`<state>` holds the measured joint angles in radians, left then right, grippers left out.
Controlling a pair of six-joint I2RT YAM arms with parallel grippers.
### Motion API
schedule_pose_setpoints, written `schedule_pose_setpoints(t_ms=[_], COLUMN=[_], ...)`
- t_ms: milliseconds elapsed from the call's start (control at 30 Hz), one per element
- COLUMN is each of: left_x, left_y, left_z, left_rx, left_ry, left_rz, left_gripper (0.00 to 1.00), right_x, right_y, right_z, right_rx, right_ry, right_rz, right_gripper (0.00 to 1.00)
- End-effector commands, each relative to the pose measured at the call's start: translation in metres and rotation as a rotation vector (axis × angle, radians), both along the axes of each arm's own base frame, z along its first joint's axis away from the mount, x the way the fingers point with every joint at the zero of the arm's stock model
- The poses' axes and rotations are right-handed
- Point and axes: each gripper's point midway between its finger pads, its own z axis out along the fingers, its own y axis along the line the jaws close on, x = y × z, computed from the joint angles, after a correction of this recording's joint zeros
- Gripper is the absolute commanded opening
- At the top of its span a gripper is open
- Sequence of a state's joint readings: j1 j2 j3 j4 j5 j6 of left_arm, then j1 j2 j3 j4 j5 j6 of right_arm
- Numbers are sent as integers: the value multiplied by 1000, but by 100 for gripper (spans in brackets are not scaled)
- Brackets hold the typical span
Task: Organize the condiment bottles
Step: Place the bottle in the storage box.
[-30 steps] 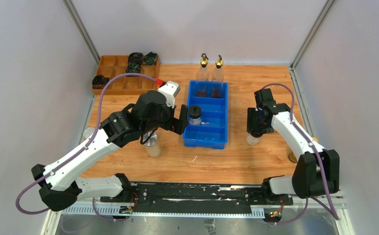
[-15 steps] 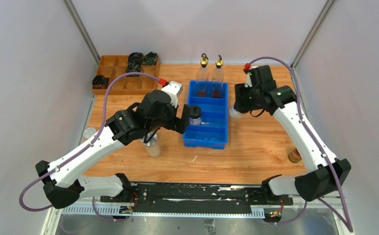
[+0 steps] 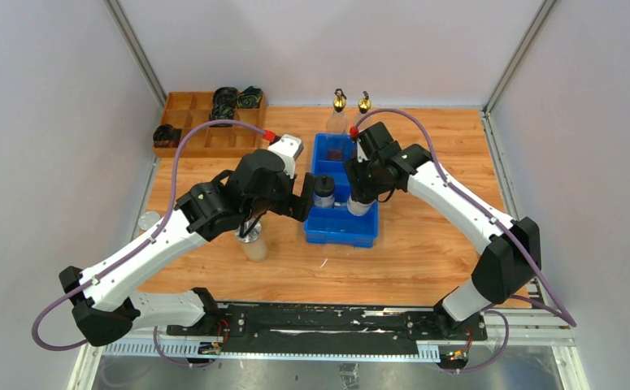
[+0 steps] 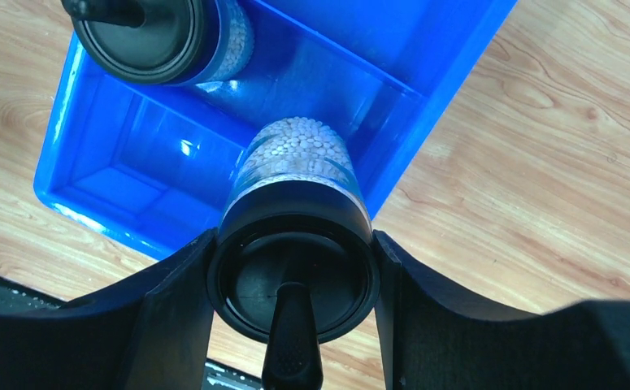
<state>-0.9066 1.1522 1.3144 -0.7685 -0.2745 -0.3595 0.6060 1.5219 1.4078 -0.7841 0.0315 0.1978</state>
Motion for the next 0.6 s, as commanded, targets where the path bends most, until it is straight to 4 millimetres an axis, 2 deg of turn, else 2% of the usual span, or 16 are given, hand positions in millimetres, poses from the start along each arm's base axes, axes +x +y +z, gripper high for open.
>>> schedule_pose_setpoints(t_ms=[0, 200, 433, 567], left_x=[2, 3, 3, 3], left_y=[3, 2, 3, 5], left_z=[2, 1, -2, -4], left_rx=[16, 23, 31, 34], left_ry=[-4, -3, -2, -1], left_rz=[14, 13, 15, 18], left_gripper=[100, 100, 100, 100], right_x=[14, 21, 30, 28], right_y=[14, 19, 20, 15], right_z=[-8, -28, -37, -44], right_rx=[-9, -62, -114, -144], right_ry=[-65, -65, -70, -56], right_rz=[15, 32, 40, 29], right_gripper=[17, 15, 15, 15])
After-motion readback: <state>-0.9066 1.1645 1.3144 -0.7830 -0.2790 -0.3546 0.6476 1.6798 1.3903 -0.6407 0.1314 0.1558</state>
